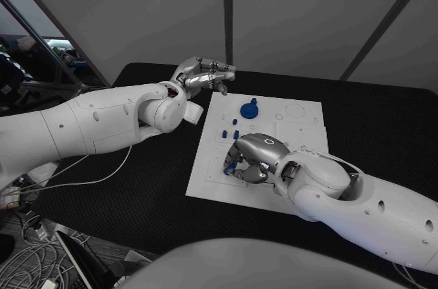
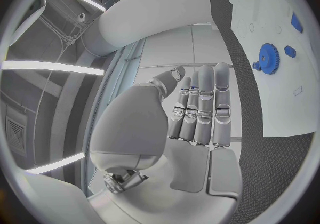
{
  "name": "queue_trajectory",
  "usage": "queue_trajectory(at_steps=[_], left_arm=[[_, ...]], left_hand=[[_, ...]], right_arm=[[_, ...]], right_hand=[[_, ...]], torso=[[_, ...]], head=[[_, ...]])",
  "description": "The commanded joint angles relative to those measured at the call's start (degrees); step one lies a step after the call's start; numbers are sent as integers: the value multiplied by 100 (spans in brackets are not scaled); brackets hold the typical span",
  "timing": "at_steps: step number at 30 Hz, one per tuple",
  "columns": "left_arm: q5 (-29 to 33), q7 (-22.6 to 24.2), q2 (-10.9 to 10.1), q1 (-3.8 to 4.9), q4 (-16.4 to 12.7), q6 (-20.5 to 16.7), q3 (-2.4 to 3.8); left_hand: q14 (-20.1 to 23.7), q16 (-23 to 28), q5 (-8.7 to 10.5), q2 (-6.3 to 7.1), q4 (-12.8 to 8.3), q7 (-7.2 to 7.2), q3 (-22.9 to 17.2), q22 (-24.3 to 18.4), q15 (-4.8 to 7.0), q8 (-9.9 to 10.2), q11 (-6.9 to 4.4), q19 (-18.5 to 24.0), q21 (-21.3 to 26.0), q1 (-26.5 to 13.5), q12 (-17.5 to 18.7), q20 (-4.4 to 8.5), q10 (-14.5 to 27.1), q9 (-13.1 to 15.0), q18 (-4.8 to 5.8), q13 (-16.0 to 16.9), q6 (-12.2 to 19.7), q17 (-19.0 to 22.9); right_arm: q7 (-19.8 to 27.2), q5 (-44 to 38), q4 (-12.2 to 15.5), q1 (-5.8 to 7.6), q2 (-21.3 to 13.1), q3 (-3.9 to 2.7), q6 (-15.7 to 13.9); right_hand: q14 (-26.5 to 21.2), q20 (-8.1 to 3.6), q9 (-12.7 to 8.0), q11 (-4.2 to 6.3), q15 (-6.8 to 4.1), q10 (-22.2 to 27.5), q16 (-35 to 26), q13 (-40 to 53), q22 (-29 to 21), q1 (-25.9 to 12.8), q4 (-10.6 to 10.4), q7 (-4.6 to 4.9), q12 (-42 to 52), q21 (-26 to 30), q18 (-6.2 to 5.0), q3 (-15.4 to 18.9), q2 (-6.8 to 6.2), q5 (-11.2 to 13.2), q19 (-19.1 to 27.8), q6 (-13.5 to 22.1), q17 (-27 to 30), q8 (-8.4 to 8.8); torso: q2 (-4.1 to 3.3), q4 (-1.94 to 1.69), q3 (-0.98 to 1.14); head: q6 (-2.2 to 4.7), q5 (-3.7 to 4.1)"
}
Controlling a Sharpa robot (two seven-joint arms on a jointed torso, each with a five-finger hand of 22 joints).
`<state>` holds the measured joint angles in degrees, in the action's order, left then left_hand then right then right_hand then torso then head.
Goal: Assemble the parts on the task board
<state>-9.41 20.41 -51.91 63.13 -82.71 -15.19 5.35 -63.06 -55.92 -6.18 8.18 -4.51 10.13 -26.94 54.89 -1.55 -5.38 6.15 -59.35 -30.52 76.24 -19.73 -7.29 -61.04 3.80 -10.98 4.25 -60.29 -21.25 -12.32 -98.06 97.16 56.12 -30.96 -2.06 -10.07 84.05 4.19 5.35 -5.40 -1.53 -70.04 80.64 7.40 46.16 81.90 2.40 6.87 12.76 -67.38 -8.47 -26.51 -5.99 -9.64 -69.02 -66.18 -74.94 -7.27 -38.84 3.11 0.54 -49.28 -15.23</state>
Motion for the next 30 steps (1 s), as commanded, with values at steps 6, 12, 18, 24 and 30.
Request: queue_trajectory(at_steps=[6,12,18,24,30], left_arm=[[10,22,8,11,4,73,7],[10,19,7,11,6,74,7],[10,17,8,11,4,79,7],[10,12,4,11,6,82,7],[10,10,7,11,5,88,7]], left_hand=[[13,32,17,-41,9,-3,27,-5,-23,21,0,-3,25,5,-39,-20,32,0,54,8,55,10],[13,32,17,-41,9,-3,27,-5,-23,21,0,-3,25,5,-39,-20,32,0,54,8,55,10],[13,32,17,-41,9,-3,27,-5,-23,21,0,-3,25,5,-39,-20,32,0,54,8,55,10],[13,32,17,-41,9,-3,27,-5,-23,21,0,-3,25,5,-39,-20,32,0,54,8,55,10],[13,32,17,-41,9,-3,27,-5,-23,21,0,-3,25,5,-39,-20,32,0,54,8,55,10]], right_arm=[[65,11,-49,5,19,21,84],[38,-9,-83,5,29,25,156],[-85,-193,-123,5,49,27,127],[-158,-352,-155,5,77,28,33],[-138,-383,-175,5,118,29,73]], right_hand=[[291,-3,9,289,-36,-317,10,62,-9,55,44,25,37,-15,45,6,18,-15,-19,-26,-9,-16],[291,-3,9,287,-35,-314,10,67,-15,55,49,27,35,-12,45,5,19,-19,-15,-24,-9,-14],[291,-3,9,286,-34,-313,10,69,-26,55,51,28,34,-7,43,5,19,-21,-9,-23,-9,-13],[290,-3,9,285,-34,-312,8,70,-25,53,51,29,33,-8,43,6,19,-21,-9,-22,-6,-12],[290,-3,8,284,-33,-309,7,73,-30,53,54,30,32,-5,42,6,17,-22,-6,-20,-4,-10]], torso=[[-5,-5,-4],[-2,8,-1],[0,-4,-3],[-5,-4,-2],[-5,0,-5]], head=[[-26,-13],[-39,-22],[-43,-17],[-38,-22],[-42,-30]])
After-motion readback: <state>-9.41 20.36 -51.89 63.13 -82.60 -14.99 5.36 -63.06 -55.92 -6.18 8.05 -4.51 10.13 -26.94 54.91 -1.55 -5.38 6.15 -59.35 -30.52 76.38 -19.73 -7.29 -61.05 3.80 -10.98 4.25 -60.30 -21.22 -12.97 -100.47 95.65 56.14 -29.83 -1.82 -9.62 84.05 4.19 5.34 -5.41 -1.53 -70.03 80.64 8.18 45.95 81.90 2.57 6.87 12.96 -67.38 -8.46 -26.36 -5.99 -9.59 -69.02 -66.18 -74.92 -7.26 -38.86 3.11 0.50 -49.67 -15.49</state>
